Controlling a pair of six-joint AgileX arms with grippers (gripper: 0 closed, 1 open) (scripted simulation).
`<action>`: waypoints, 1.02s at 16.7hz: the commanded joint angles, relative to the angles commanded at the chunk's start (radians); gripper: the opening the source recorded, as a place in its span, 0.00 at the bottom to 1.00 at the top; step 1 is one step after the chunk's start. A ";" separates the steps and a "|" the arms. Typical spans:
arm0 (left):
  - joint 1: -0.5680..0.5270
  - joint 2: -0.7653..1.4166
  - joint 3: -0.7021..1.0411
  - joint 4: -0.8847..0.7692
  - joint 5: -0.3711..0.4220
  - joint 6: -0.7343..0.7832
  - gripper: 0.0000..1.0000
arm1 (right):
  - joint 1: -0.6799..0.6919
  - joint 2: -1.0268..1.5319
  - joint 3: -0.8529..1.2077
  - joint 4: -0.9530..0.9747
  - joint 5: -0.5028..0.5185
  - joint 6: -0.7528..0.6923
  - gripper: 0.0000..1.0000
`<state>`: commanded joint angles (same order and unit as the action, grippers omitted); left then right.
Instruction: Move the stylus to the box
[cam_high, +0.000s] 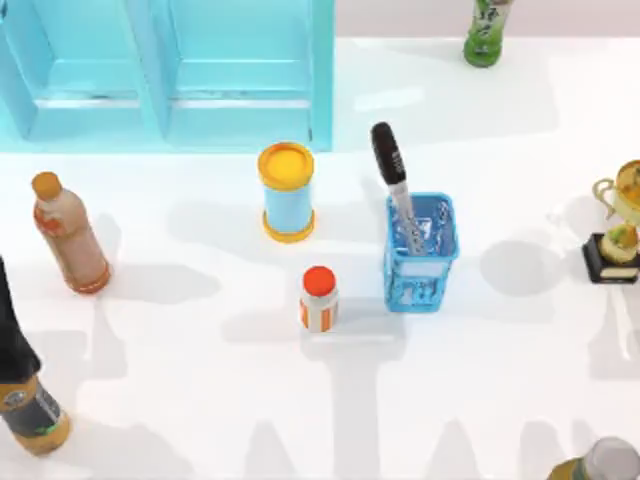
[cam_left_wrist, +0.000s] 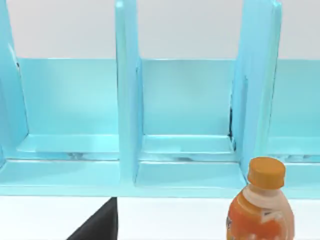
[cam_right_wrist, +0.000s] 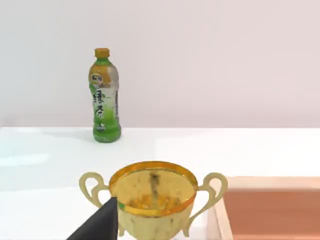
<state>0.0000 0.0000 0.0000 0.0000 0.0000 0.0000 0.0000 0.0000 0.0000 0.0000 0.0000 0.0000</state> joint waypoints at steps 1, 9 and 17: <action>0.000 0.000 0.000 0.000 0.000 0.000 1.00 | 0.000 0.000 0.000 0.000 0.000 0.000 1.00; 0.000 0.000 0.000 0.000 0.000 0.000 1.00 | 0.073 0.298 0.177 0.033 -0.134 -0.064 1.00; 0.000 0.000 0.000 0.000 0.000 0.000 1.00 | 0.211 1.060 0.522 0.088 -0.397 -0.146 1.00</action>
<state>0.0000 0.0000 0.0000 0.0000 0.0000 0.0000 0.2106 1.0603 0.5221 0.0878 -0.3975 -0.1460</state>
